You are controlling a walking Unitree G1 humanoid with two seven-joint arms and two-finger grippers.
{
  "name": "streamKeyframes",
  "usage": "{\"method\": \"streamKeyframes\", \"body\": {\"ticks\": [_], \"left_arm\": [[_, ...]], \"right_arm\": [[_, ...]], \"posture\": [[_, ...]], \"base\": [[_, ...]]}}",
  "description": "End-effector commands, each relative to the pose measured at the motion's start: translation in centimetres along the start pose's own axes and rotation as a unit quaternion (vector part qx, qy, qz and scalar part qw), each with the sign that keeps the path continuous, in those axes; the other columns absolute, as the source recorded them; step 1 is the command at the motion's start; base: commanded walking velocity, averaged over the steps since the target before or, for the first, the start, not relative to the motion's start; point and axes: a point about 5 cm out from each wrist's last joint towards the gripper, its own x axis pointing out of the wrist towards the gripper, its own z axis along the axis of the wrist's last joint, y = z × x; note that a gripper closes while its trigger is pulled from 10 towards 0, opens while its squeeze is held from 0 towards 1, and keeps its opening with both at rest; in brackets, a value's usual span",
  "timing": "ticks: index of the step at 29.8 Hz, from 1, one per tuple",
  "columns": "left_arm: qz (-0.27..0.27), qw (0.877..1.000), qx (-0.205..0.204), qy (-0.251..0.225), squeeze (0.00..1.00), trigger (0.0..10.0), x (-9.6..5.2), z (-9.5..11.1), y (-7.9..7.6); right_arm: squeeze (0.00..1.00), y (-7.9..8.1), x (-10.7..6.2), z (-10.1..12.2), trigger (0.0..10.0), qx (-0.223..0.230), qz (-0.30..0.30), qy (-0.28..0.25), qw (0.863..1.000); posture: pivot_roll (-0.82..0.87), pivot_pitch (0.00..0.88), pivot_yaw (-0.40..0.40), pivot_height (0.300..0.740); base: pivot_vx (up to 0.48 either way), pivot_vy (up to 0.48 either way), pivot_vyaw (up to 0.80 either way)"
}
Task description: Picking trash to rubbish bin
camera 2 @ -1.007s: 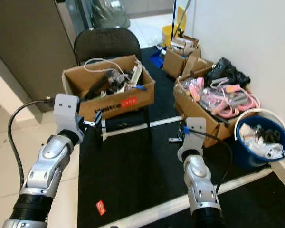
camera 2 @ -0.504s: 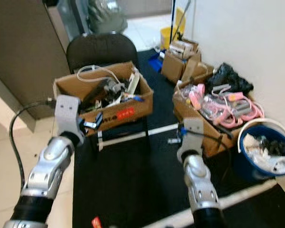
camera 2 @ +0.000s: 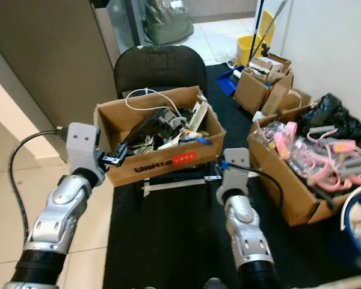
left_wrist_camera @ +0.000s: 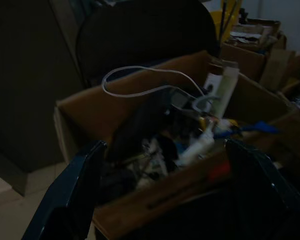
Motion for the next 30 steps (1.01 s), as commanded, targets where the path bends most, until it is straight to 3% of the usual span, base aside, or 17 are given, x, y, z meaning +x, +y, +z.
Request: {"method": "streamKeyframes", "body": {"ticks": [1, 30], "left_arm": [[0.007, 1.0, 0.003, 0.011, 0.0, 10.0, -0.27, -0.5, 0.43], [0.0, 1.0, 0.007, 0.011, 0.0, 10.0, -0.36, -0.47, 0.43]], "right_arm": [[0.0, 0.72, -0.24, -0.69, 10.0, 0.01, 0.008, 0.013, 1.0], [0.0, 1.66, 0.33, -0.34, 10.0, 0.009, 0.029, 0.006, 1.0]], "posture": [[0.01, 0.158, 0.047, 0.74], [0.02, 0.139, 0.042, 0.74]], "base": [[0.412, 0.0, 0.0], [0.409, 0.0, 0.0]]}}
